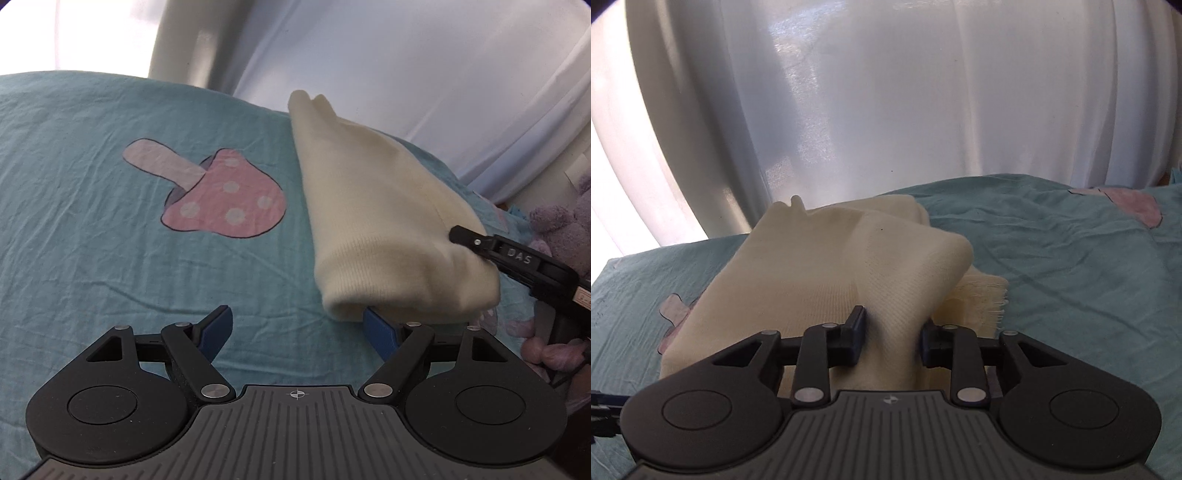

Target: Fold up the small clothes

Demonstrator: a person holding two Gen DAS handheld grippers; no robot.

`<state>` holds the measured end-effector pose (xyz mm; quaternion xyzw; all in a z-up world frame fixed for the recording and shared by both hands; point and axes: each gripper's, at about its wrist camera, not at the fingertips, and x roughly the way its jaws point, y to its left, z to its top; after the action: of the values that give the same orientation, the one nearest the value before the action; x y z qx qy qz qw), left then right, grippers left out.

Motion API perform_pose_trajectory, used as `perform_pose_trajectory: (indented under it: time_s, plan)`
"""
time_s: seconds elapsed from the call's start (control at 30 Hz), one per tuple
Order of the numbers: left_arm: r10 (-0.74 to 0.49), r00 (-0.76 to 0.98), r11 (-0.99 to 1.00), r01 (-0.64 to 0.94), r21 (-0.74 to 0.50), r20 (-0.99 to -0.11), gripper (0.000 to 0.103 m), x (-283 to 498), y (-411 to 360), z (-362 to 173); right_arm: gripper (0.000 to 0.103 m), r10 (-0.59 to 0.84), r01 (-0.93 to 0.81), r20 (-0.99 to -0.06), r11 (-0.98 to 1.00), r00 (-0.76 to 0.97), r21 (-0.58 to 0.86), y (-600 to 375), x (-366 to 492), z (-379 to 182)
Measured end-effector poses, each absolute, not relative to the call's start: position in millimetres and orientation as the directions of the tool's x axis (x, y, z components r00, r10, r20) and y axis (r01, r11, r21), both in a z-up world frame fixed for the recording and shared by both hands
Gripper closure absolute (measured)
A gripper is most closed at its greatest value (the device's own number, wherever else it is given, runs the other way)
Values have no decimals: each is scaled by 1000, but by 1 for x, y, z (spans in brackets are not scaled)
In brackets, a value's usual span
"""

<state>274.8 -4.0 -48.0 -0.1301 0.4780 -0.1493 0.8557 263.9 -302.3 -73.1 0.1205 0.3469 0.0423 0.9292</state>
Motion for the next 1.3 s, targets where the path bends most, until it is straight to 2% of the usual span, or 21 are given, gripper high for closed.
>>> perform_pose_trajectory:
  time_s: [0.13, 0.2, 0.37, 0.47, 0.53, 0.57, 0.6, 0.63, 0.7, 0.8, 0.87, 1.0, 1.07, 1.13, 1.2, 1.3]
  plan:
    - [-384, 509, 920, 146, -362, -770, 20, 268, -2, -45, 61, 212, 57, -613, 920, 761, 389, -325, 239, -61]
    - [-385, 510, 921, 164, -352, -769, 20, 266, -5, -45, 53, 253, 84, -604, 877, 756, 473, -339, 219, -59]
    - [-372, 505, 928, 175, -329, -779, 20, 270, -26, -51, 51, 424, 126, -541, 692, 726, 711, -357, 177, -73]
    - [-325, 520, 946, 184, -268, -790, 20, 276, -41, -58, 50, 485, 114, -501, 628, 716, 770, -348, 185, -90]
    - [-280, 544, 959, 186, -212, -791, 22, 278, -49, -58, 52, 483, 116, -504, 630, 716, 768, -339, 197, -94]
    - [-271, 549, 962, 187, -199, -791, 23, 278, -51, -57, 59, 472, 125, -506, 630, 722, 766, -336, 202, -96]
    - [-265, 554, 964, 183, -195, -789, 26, 279, -52, -56, 77, 466, 115, -499, 636, 731, 763, -333, 206, -96]
    - [-268, 558, 963, 183, -199, -786, 29, 279, -51, -54, 86, 445, 110, -504, 659, 740, 744, -330, 208, -95]
    - [-276, 565, 961, 187, -205, -778, 33, 279, -50, -51, 90, 407, 103, -511, 698, 757, 709, -328, 208, -87]
    - [-292, 558, 956, 177, -233, -777, 36, 279, -44, -49, 93, 352, 52, -468, 753, 811, 656, -327, 195, -69]
    - [-295, 554, 956, 169, -242, -778, 37, 278, -41, -50, 95, 307, 73, -489, 786, 816, 614, -329, 189, -66]
    - [-288, 539, 958, 167, -235, -792, 36, 277, -37, -50, 96, 279, 161, -615, 811, 738, 562, -334, 192, -98]
    - [-282, 542, 959, 171, -224, -791, 36, 275, -31, -44, 95, 276, 135, -613, 832, 741, 538, -333, 191, -96]
    - [-287, 549, 958, 184, -221, -785, 36, 270, -23, -32, 87, 279, 108, -610, 848, 742, 519, -334, 191, -86]
    - [-287, 577, 958, 189, -216, -765, 32, 265, -13, -18, 71, 243, 118, -602, 860, 761, 496, -340, 188, -73]
    - [-282, 625, 959, 168, -228, -727, 27, 270, -4, 1, 70, 170, 120, -581, 897, 796, 426, -341, 187, -53]
